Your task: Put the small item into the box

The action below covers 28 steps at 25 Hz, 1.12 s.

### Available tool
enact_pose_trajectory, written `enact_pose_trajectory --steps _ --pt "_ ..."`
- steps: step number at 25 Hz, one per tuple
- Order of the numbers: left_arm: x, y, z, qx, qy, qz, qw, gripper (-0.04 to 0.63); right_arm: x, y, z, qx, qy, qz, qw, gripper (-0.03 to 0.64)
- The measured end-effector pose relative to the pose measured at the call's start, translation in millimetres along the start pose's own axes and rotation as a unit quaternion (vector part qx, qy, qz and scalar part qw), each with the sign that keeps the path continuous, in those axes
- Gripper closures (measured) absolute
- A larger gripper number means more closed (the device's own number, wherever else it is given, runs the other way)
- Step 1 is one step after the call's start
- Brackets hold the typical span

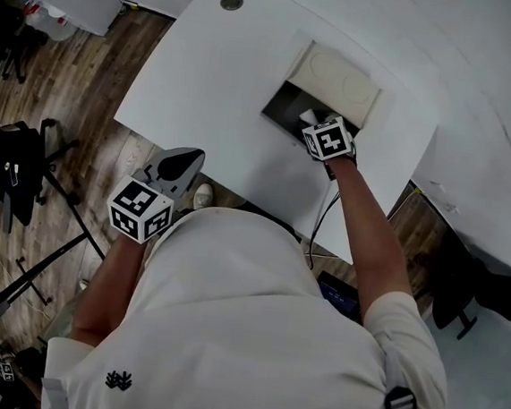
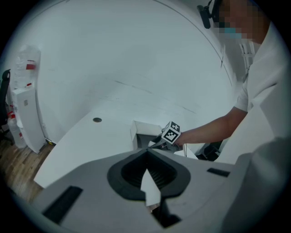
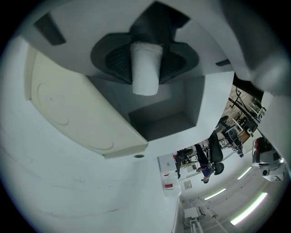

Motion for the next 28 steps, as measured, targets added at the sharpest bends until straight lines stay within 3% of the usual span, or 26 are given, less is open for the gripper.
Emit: enact_pose_trajectory --steps 15,28 --pt "1.9 2.2 2.0 -0.002 0.003 0.017 0.9999 0.589 11.7 1.5 -8.2 0.002 -0.016 0.007 1.000 0.416" --pt "12.7 3.9 5.7 -0.023 -0.002 0.055 0.9982 0.589 54.4 12.1 -18.4 -0.001 -0.053 0.051 0.997 0.423"
Point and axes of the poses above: the fingertips, and each gripper's own axes: x backward along the fingers, y to its left, z out of its underside, the point moved 3 cm from there along x, backward along the fingers, and after that the axes turned 3 degrees about x, right-handed, at the moved point
